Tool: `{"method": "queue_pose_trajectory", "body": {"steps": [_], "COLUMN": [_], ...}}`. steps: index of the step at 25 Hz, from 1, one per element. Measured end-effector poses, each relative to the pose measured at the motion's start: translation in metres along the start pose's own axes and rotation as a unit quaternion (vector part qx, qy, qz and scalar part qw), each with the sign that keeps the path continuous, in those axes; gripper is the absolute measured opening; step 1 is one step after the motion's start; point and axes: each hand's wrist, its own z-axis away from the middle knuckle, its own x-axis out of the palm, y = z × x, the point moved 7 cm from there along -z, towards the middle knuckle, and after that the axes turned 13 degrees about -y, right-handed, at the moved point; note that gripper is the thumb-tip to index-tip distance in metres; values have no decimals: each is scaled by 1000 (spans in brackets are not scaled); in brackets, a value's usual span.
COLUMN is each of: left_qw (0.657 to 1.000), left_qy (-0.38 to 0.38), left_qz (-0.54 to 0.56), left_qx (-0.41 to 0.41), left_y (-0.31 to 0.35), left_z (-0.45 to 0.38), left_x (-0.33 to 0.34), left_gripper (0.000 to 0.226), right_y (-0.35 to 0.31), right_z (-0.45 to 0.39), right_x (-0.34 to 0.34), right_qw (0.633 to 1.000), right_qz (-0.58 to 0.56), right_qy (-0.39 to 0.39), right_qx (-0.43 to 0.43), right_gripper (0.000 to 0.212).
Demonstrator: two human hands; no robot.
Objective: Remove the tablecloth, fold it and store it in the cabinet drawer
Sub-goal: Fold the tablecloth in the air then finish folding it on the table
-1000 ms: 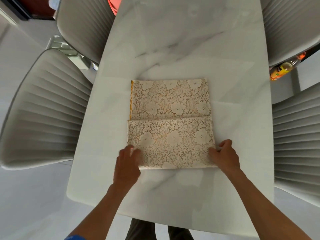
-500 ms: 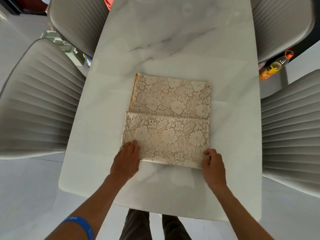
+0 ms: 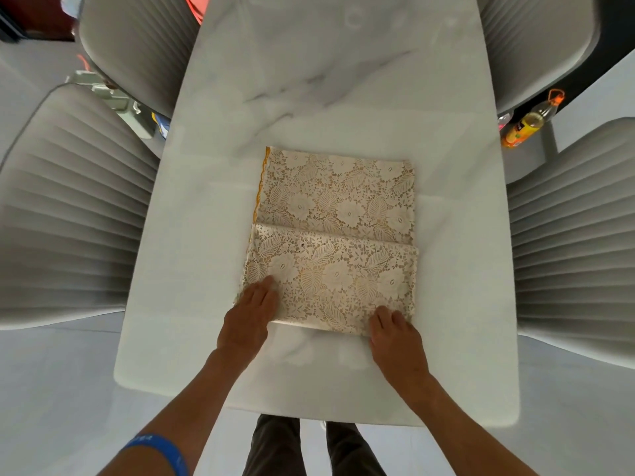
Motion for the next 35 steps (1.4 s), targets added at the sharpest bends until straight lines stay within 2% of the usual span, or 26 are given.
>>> {"method": "queue_pose_trajectory", "body": {"steps": [4, 6, 9, 10, 12, 14, 17, 20, 21, 22, 24, 25, 27, 29, 31, 33, 35], "left_qw": [1000, 1000, 993, 991, 993, 995, 992, 990, 993, 995, 992, 990, 993, 993, 986, 985, 988], "left_qy": [-1, -27, -114, -122, -86, -52, -78, -64, -44, -48, -110, -136, -113, -93, -126, -124, -70], "left_qz": [-3, -9, 0, 16, 55, 62, 84, 105, 74, 41, 14, 0, -19, -29, -60, -31, 88], "left_qx": [-1, -5, -39, -49, -53, -62, -56, -65, -76, -77, -54, -43, -36, -63, -91, -114, -103], "left_y": [-5, -2, -1, -4, -12, -24, -42, -56, -59, -59, -48, -42, -39, -42, -41, -32, -15], "left_z": [1, 1, 5, 9, 13, 2, -62, -134, -153, -166, -166, -158, -137, -129, -134, -135, -129], "left_x": [-1, -8, -27, -36, -69, -110, -158, -180, -177, -163, -111, -81, -42, -29, -29, -45, -71], "left_gripper": [60, 56, 28, 16, 3, 10, 15, 11, 29, 47, 64, 66, 64, 63, 68, 71, 64], "right_y": [4, 11, 26, 35, 51, 68, 91, 109, 116, 125, 132, 128, 121, 120, 120, 113, 105], "right_z": [2, -2, -7, -8, -10, -26, -87, -153, -170, -179, -173, -163, -145, -142, -145, -147, -150], "right_x": [-4, -15, -33, -38, -59, -93, -151, -180, -175, -160, -109, -79, -37, -26, -32, -51, -95], "right_qw": [1000, 999, 988, 981, 966, 966, 973, 970, 965, 952, 899, 868, 812, 735, 674, 650, 666], "right_qz": [-16, -30, -116, -144, -195, -214, -220, -241, -254, -282, -360, -394, -468, -584, -665, -707, -719], "right_qy": [8, -11, -105, -132, -170, -144, -67, -21, -5, -3, -31, -59, -88, -75, -87, -93, -42], "right_qx": [19, 23, 13, 18, 18, 23, 31, 39, 67, 117, 249, 295, 337, 337, 310, 263, 193], "right_gripper": [37, 39, 11, 10, 25, 29, 24, 8, 25, 44, 63, 65, 61, 46, 24, 16, 7]}}
